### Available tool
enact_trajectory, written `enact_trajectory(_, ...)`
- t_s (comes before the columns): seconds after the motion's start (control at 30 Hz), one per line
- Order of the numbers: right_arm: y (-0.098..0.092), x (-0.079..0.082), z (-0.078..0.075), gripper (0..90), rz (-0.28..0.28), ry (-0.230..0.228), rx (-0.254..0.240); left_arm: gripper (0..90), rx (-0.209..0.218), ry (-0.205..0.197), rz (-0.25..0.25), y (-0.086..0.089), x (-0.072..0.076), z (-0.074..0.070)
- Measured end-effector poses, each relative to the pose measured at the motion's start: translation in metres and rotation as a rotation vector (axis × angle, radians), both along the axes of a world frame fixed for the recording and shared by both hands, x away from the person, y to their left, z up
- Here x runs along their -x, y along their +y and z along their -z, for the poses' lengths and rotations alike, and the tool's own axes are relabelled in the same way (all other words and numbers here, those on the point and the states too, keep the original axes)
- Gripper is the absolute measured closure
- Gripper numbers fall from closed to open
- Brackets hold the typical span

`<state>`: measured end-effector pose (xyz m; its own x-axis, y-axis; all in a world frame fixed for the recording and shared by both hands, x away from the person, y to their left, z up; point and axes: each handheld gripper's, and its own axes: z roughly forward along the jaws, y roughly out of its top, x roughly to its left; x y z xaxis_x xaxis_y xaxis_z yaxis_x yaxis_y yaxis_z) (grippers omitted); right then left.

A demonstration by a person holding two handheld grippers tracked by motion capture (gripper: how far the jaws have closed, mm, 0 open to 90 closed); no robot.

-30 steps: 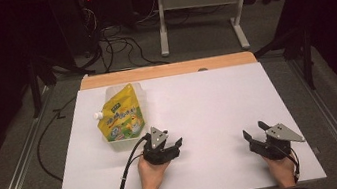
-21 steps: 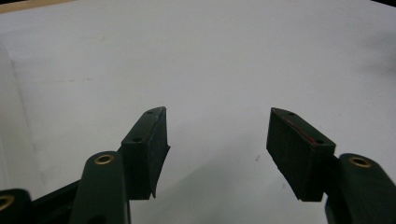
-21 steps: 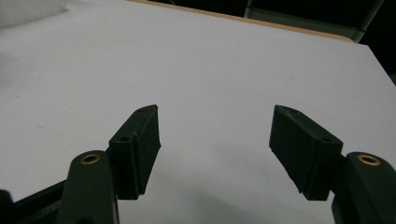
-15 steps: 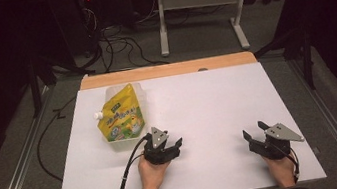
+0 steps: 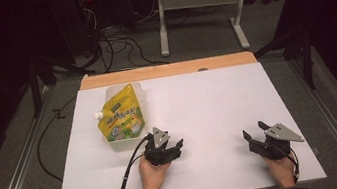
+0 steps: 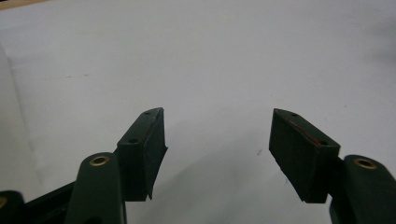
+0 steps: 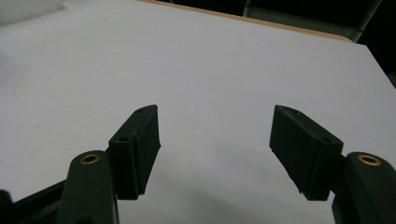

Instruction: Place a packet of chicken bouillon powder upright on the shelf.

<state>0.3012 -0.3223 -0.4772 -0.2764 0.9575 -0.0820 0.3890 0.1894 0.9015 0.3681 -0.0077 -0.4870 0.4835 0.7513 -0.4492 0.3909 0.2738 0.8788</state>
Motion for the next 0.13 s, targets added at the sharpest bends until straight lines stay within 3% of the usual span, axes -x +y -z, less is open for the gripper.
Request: enact_trajectory(0.13, 0.0001, -0.0001, 0.0, 33.7, 0.0, 0.001, 0.002, 36.3, -0.008, -0.003, -0.002, -0.0004, -0.0001, 0.0004)
